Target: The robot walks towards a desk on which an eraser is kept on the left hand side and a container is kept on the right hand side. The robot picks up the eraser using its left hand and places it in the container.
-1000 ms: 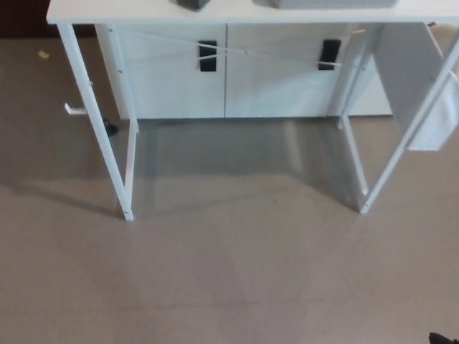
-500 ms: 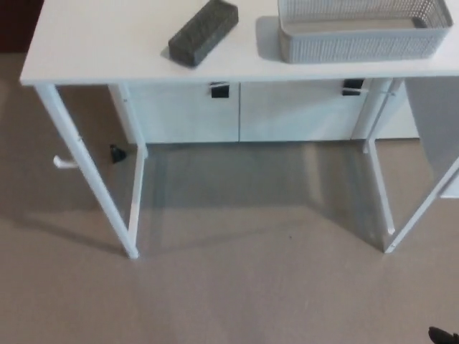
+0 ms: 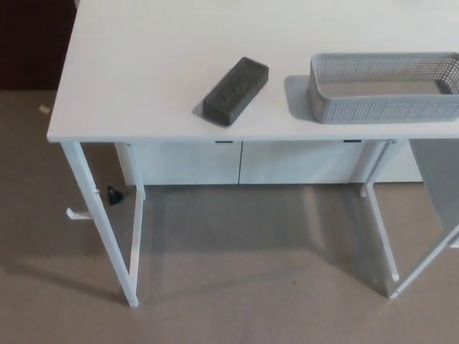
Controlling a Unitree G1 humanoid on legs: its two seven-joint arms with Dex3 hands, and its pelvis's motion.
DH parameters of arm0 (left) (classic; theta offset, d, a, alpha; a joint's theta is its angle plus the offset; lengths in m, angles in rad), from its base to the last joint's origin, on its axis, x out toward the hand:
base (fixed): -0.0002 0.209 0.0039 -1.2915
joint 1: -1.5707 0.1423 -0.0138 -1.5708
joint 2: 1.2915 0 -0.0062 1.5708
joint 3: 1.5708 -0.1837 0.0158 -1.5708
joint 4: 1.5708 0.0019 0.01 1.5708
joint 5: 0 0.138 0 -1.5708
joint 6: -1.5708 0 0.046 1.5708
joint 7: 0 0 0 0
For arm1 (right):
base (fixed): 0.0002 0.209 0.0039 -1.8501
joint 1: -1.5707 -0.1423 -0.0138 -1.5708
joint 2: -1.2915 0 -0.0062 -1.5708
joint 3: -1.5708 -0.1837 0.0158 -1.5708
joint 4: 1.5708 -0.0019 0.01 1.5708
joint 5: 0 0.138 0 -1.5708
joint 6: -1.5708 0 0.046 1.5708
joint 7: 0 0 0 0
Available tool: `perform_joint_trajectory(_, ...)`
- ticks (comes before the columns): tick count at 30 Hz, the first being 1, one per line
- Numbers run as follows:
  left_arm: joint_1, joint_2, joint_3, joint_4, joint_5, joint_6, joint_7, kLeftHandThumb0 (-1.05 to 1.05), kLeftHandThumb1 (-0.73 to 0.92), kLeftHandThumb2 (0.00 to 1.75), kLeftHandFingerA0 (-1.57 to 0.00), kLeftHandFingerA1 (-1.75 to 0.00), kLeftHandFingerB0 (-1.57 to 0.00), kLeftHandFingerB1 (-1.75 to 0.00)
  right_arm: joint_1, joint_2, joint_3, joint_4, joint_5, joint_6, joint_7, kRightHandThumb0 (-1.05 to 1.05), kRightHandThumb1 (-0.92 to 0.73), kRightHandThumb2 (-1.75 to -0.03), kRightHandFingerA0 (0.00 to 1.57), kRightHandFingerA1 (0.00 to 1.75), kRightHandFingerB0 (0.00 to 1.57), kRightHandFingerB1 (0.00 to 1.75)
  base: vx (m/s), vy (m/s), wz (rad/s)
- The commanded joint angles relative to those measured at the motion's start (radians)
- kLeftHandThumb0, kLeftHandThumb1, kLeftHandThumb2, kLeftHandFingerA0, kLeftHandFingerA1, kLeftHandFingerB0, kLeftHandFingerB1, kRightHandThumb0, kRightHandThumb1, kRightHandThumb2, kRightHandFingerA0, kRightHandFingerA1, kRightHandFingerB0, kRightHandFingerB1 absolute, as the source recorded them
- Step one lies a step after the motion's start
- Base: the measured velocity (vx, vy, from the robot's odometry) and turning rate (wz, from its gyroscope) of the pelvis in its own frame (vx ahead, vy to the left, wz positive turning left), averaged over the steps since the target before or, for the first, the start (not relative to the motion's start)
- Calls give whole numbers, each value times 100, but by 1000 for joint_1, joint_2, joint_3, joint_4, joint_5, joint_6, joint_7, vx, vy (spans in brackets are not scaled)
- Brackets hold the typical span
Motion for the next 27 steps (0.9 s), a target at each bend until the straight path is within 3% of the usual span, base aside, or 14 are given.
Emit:
perform_joint_trajectory(1,30,-5,-62,-3,84,-77,84,-15,53,56,-14,-39,-10,-26,27,-10,0,-5,-1,-34,-3,-8,-57,-60,5,35,1,23,97,-65,15)
perform_joint_trajectory(2,28,-4,-69,-1,86,-79,91,-15,53,56,-14,-39,-10,-26,26,-10,0,-7,-1,-33,-3,-8,-57,-60,5,35,1,23,125,-64,-47)
perform_joint_trajectory(3,16,3,-92,24,113,-80,121,-19,34,84,-10,-52,0,-45,18,-11,0,-5,-2,-25,-6,-9,-60,-58,6,35,0,24,130,-196,-13)
perform_joint_trajectory(5,5,8,-110,45,123,-82,141,-19,34,84,-11,-52,-1,-45,11,-12,2,-6,-5,-20,-7,-8,-59,-60,5,35,1,22,115,-185,4)
perform_joint_trajectory(6,0,14,-118,60,128,-78,152,-16,35,84,-12,-52,-2,-45,14,-13,8,-16,-11,-21,-12,-12,-50,-71,5,39,3,17,101,-104,-7)
perform_joint_trajectory(8,-1,25,-128,66,134,-80,164,-15,35,84,-13,-52,-1,-45,7,-12,12,-7,-16,-23,-18,-14,-50,-70,6,41,4,17,81,-53,-5)
perform_joint_trajectory(9,-4,28,-130,74,134,-82,167,-14,36,84,-13,-52,-1,-45,5,-12,16,-3,-24,-33,-31,-15,-56,-56,8,42,1,28,85,0,-6)
perform_joint_trajectory(15,-28,40,-130,108,130,-91,179,-15,35,84,-15,-53,-3,-46,-4,-8,17,-4,-17,-28,-26,-14,-56,-58,7,40,1,28,118,125,-9)
perform_joint_trajectory(16,-31,43,-133,109,137,-87,188,-15,35,84,-15,-53,-3,-46,-5,-5,14,-5,-13,-28,-22,-14,-51,-69,6,42,4,17,211,256,-1)
perform_joint_trajectory(17,-33,44,-135,109,140,-80,197,-16,53,55,-24,-39,-13,-30,-6,-3,14,-5,-12,-26,-24,-12,-57,-58,7,40,1,28,265,230,-9)
perform_joint_trajectory(20,-36,49,-138,104,141,-83,207,-15,54,55,-24,-39,-13,-29,-13,-6,13,-9,-12,-20,-17,-14,-58,-58,7,39,0,26,199,168,0)
perform_joint_trajectory(21,-40,50,-134,106,133,-86,197,-13,36,85,-15,-53,-1,-45,-15,-6,12,-13,-8,-16,-13,-10,-57,-61,6,38,3,21,163,117,-2)
perform_joint_trajectory(22,-42,50,-130,109,129,-88,193,-13,37,85,-15,-52,0,-45,-18,-6,11,-10,-8,-22,-15,-12,-52,-68,6,42,5,17,166,93,7)
perform_joint_trajectory(27,-63,56,-120,126,118,-90,179,-15,38,86,-13,-52,0,-44,-37,-5,14,6,-15,-36,-24,-13,-54,-61,5,44,0,29,141,11,6)
